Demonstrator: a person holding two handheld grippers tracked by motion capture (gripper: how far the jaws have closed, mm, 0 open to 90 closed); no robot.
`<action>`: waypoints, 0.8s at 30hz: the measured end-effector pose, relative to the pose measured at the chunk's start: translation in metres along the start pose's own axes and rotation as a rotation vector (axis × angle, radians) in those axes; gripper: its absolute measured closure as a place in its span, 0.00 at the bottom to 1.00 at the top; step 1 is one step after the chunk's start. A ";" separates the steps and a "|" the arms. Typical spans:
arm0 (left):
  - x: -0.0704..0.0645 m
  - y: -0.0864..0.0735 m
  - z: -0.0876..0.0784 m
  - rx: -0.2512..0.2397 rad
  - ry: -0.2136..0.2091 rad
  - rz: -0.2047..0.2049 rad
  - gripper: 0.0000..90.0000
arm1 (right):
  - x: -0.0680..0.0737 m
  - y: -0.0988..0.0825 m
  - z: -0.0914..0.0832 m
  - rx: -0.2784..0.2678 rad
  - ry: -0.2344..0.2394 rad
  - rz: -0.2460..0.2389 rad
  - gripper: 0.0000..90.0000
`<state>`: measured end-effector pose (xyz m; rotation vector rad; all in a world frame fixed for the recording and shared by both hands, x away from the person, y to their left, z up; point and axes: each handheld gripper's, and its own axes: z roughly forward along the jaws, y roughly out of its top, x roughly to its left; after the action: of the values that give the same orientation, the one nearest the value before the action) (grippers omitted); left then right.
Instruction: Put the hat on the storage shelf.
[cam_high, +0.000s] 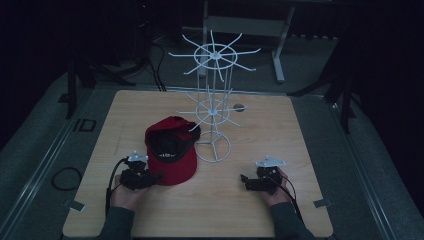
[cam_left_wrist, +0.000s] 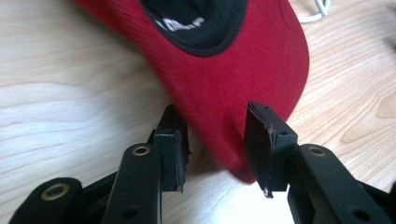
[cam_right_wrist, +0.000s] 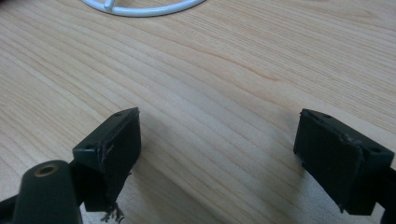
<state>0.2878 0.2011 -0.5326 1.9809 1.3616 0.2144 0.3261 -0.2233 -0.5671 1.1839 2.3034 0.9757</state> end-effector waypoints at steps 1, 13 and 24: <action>-0.001 0.000 0.003 0.004 -0.009 -0.004 0.66 | 0.000 0.000 0.000 0.000 0.000 0.000 0.16; -0.001 0.004 0.028 0.037 -0.096 -0.028 0.65 | 0.000 0.000 0.000 0.000 0.000 0.000 0.16; 0.002 0.002 0.023 -0.011 -0.162 -0.041 0.79 | 0.000 0.000 0.000 0.000 0.000 -0.001 0.16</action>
<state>0.3023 0.1918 -0.5487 1.9151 1.2917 0.0411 0.3261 -0.2233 -0.5671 1.1831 2.3032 0.9756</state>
